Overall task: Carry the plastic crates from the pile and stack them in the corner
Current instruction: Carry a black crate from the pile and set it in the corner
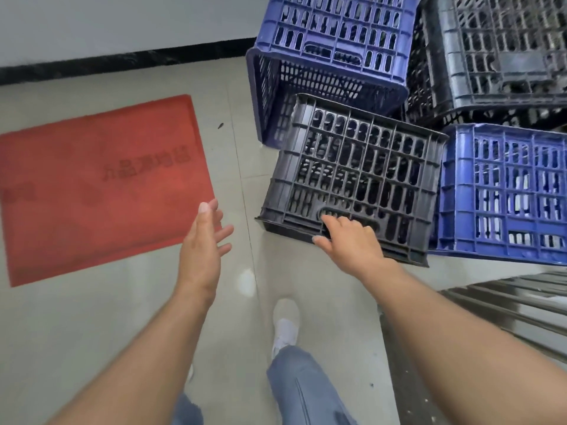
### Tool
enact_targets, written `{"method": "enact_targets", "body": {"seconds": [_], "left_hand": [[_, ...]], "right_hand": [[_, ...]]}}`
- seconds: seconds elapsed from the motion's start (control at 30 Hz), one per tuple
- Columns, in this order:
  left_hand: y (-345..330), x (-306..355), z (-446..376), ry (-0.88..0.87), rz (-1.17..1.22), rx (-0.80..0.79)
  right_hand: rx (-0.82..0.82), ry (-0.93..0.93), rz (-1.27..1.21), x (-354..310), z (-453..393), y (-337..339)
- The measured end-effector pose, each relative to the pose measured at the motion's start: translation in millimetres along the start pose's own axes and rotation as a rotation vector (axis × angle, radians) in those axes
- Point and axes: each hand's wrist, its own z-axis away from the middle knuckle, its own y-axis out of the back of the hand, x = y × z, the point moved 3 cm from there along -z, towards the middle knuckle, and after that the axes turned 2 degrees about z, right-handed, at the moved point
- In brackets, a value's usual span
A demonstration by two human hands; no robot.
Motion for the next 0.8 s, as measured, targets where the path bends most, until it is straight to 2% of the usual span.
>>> {"method": "enact_targets", "body": {"seconds": [0.13,0.3,0.5,0.8], "left_hand": [[14.4,-14.6,-14.0,0.012,0.026,-0.005],[37.2,-31.6,-40.4,0.041,0.044,-0.018],[64.3,-55.3,-72.2,0.150,0.063,-0.027],[133.2,-51.4,-89.3,0.203,0.066,0.027]], "right_hand": [[0.072,0.023,-0.043,-12.4,-6.3,-2.9],[0.245,0.002,-0.214,-55.7,-14.7,10.6],[0.470,-0.091,-0.212,-95.6,-27.4,27.5],[0.475,-0.145,-0.268,-142.8,-15.0,67.8]]}}
